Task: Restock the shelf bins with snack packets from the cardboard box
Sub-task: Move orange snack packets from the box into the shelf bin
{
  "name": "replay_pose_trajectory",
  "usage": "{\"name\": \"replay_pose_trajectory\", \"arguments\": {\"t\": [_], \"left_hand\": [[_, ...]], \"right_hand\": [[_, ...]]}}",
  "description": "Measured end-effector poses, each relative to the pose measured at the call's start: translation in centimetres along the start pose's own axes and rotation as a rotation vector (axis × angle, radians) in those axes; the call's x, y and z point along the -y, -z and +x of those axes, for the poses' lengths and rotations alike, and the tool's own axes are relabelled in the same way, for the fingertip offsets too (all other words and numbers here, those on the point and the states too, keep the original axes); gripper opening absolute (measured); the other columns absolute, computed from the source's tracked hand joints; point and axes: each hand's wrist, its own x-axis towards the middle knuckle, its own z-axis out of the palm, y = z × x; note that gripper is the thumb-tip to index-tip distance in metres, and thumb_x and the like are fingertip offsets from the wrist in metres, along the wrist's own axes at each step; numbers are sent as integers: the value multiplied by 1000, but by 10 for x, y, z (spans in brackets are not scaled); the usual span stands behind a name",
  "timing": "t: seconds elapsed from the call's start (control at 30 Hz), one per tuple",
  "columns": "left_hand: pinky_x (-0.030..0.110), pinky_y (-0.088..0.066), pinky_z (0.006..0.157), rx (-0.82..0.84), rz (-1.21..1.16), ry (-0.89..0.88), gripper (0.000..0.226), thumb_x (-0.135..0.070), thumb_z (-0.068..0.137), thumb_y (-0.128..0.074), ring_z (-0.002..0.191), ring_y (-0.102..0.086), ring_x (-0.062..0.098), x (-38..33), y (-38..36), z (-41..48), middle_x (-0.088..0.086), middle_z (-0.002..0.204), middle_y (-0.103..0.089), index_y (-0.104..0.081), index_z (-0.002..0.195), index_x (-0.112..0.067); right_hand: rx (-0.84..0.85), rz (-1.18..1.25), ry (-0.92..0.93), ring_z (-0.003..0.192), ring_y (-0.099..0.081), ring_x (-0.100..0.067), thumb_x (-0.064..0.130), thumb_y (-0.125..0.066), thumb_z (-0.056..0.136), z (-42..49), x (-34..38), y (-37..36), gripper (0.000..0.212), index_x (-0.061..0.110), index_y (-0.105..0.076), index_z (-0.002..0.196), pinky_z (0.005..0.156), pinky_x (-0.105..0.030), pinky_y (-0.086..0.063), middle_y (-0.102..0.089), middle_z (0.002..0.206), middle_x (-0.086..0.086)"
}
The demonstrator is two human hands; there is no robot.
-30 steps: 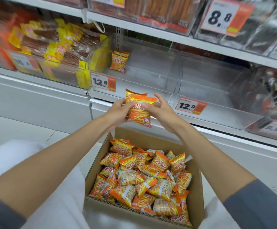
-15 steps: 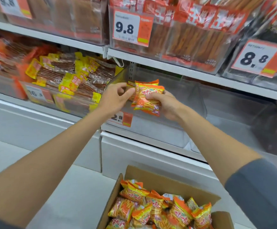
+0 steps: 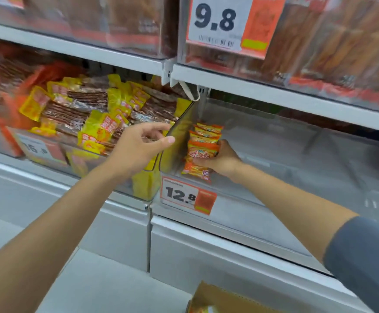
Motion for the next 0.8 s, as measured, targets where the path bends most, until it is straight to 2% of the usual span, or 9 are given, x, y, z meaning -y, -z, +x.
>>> {"name": "replay_pose_trajectory", "arguments": {"t": [0.1,0.23,0.33,0.4,0.47,0.53,0.6,0.7,0.8], "left_hand": [[4,-40,63,2,-33,-10,27,-21,87,-71,60,-50,-4,0,0,-2,-9,76,-59,-68,114,-19],[10,-42,64,-4,-21,-22,27,-23,87,-71,67,-51,8,0,-1,-4,-7,78,-61,-68,114,-21],[13,-43,62,-8,-11,-29,29,-23,87,-70,69,-51,11,0,0,-4,-6,79,-61,-68,115,-19],[12,-42,59,-1,-15,-30,31,-24,87,-70,66,-50,10,0,0,-4,-7,79,-60,-68,117,-19],[10,-41,57,0,-15,-32,31,-24,87,-70,63,-49,8,0,0,-4,-7,79,-60,-67,118,-19],[11,-42,57,-1,-18,-30,31,-23,87,-70,64,-50,8,0,-1,-5,-7,79,-60,-67,118,-19],[14,-44,62,-1,-24,-24,31,-23,87,-70,67,-51,9,0,-1,-4,-7,79,-60,-67,118,-19],[19,-45,64,3,-44,-21,31,-23,87,-70,68,-53,11,1,-1,-4,-6,79,-61,-67,118,-19],[18,-45,63,5,-52,-21,30,-23,87,-71,68,-53,11,2,-2,-4,-7,79,-61,-67,117,-20]], "right_hand": [[-96,-51,-22,118,-55,-23,46,-93,49,-5,5,-9,113,20,-28,138,93,-47,-53,-53,130,-1],[-124,-22,34,117,-55,-24,30,-94,50,-8,8,-6,137,34,-2,151,90,-43,-55,-46,133,-3],[-149,-163,124,106,-54,-20,14,-88,67,-16,11,-5,99,24,-28,145,81,-25,-48,-42,131,-6],[-172,-276,169,85,-51,-13,11,-83,73,-21,12,-3,59,19,-50,121,63,-11,-41,-41,125,-7],[-210,-301,187,72,-46,-6,8,-80,75,-21,11,-2,41,16,-52,104,50,-8,-40,-41,121,-6],[-222,-292,182,79,-49,-9,6,-78,75,-21,12,-3,45,17,-49,106,51,-10,-39,-38,121,-4],[-185,-246,157,95,-48,-13,8,-79,75,-21,14,-3,59,20,-46,121,61,-13,-41,-34,126,-3],[-141,-230,138,102,-46,-15,12,-80,76,-21,15,-3,68,18,-44,134,76,-18,-41,-33,132,-5],[-118,-213,118,106,-48,-18,14,-81,75,-21,14,-1,69,19,-43,133,74,-20,-42,-35,131,-6]]}}
